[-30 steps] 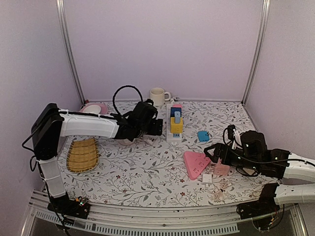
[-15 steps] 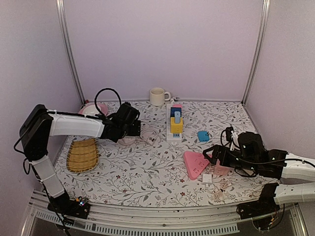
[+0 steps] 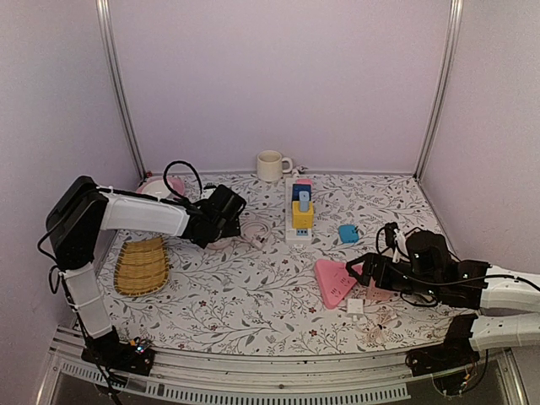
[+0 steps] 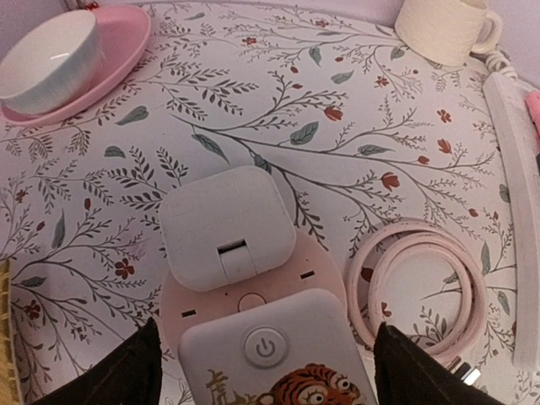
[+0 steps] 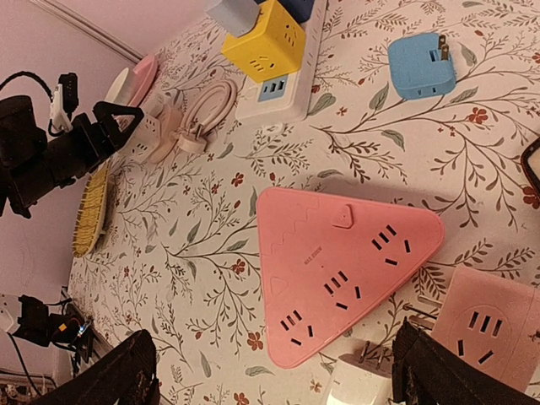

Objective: Pull the plug off the socket

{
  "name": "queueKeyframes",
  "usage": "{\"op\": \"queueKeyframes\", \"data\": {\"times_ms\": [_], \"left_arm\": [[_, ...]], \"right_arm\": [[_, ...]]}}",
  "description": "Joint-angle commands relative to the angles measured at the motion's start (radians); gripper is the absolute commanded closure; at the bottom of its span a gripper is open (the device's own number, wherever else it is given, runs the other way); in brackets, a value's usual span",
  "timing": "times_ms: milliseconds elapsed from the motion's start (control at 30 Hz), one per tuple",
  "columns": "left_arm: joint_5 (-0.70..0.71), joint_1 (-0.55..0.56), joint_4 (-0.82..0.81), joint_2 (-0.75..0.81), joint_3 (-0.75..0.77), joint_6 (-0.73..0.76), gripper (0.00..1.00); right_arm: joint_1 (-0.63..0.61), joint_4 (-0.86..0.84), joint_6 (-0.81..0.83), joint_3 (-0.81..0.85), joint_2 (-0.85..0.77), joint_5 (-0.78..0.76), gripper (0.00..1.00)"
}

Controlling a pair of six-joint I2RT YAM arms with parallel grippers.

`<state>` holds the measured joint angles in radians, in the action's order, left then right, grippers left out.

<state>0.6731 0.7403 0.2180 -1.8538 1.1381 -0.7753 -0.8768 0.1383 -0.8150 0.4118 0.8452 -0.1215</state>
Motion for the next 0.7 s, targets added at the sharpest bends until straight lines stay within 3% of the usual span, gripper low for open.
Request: {"op": "queueKeyframes", "data": {"times_ms": [0, 200, 333, 667], "left_arm": [[0.033, -0.01, -0.003, -0.012, 0.003, -0.073, 0.15], [0.022, -0.013, -0.024, -0.018, -0.015, -0.041, 0.34], [-0.002, -0.01, -0.075, 0.005, -0.067, -0.016, 0.4], [-0.009, -0.018, -0.127, 0.018, -0.117, 0.06, 0.27]], "right_arm": [[-0.002, -0.03, -0.01, -0.024, -0.01, 0.006, 0.01], [-0.002, -0.043, -0.012, -0.026, 0.003, 0.017, 0.01], [-0.002, -0.048, -0.013, -0.027, 0.005, 0.02, 0.01], [-0.004, -0.069, -0.013, -0.016, 0.031, 0.035, 0.01]]}}
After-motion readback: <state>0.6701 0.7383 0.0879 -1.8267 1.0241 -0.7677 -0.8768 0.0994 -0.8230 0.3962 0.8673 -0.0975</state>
